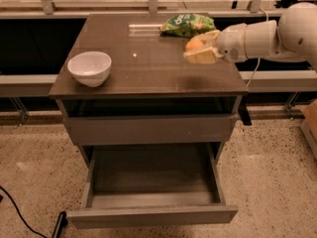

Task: Place orange into middle drawer

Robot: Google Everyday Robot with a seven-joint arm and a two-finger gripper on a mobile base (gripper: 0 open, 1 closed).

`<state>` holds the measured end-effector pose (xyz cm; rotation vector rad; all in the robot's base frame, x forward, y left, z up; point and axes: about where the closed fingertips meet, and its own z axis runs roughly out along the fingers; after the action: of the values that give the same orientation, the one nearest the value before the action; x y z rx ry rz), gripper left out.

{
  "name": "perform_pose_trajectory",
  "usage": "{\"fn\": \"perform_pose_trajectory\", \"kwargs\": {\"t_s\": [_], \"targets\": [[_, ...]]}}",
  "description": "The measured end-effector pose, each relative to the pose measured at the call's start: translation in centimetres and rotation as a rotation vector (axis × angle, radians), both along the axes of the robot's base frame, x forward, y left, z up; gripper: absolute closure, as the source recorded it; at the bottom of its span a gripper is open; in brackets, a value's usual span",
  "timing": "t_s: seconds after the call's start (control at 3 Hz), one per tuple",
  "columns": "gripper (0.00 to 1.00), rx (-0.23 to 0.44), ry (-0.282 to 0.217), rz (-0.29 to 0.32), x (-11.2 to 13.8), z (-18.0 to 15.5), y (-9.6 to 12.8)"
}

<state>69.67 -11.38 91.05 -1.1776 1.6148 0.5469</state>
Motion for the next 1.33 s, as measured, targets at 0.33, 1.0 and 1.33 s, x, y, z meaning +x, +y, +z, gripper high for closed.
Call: {"fn": "perform_pose_trajectory", "kwargs": {"t_s": [0.33,1.0,1.33], "targets": [[1.0,0.072,0.011,0.029,-3.8,-1.9,0.0],[1.0,0.068,0.06,0.044,-5.6,-4.6,0.7],[1.0,0.049,0.049,0.064,-6.5,-4.8,1.2]]}}
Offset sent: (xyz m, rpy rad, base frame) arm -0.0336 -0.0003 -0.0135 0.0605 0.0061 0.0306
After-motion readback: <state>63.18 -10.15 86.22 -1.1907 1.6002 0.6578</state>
